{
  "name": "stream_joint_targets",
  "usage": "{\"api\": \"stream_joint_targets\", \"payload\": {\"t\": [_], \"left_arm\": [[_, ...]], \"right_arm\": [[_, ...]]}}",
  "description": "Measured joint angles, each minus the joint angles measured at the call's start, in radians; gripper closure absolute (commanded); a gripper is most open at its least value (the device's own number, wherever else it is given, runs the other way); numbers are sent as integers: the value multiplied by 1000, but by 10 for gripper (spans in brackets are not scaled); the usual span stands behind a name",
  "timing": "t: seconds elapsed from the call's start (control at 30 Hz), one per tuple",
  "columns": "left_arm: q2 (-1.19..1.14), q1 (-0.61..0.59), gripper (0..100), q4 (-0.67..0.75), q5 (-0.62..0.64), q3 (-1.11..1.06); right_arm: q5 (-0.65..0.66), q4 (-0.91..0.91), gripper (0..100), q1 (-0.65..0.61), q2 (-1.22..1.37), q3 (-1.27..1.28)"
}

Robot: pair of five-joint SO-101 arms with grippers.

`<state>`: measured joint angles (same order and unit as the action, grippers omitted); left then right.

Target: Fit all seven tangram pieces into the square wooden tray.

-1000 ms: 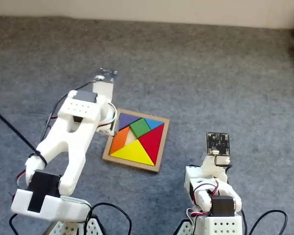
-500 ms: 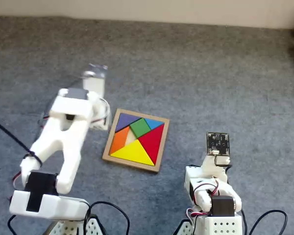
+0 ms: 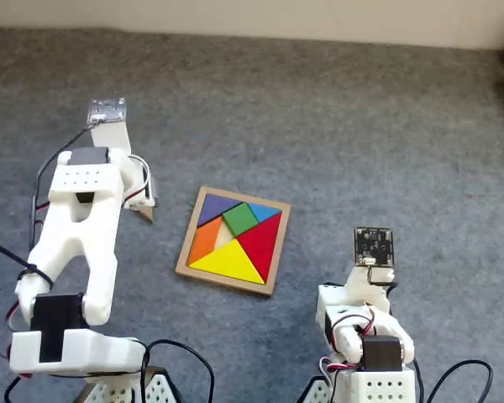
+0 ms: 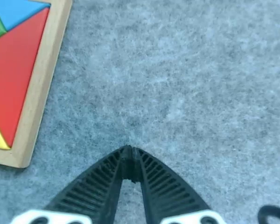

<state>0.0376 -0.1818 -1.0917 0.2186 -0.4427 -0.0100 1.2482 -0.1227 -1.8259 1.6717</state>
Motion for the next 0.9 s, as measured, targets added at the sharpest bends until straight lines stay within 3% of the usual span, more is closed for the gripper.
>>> {"api": "stream_joint_targets", "payload": {"t": [0.27,0.67,0.9], "left_arm": [[0,0,719,77,133,-46],[-295,-66,753,83,144,112],[-336,-66,762,80,144,166]], "right_arm": [[0,0,993,0,0,0],[0,0,993,0,0,0],[0,0,993,0,0,0]]}}
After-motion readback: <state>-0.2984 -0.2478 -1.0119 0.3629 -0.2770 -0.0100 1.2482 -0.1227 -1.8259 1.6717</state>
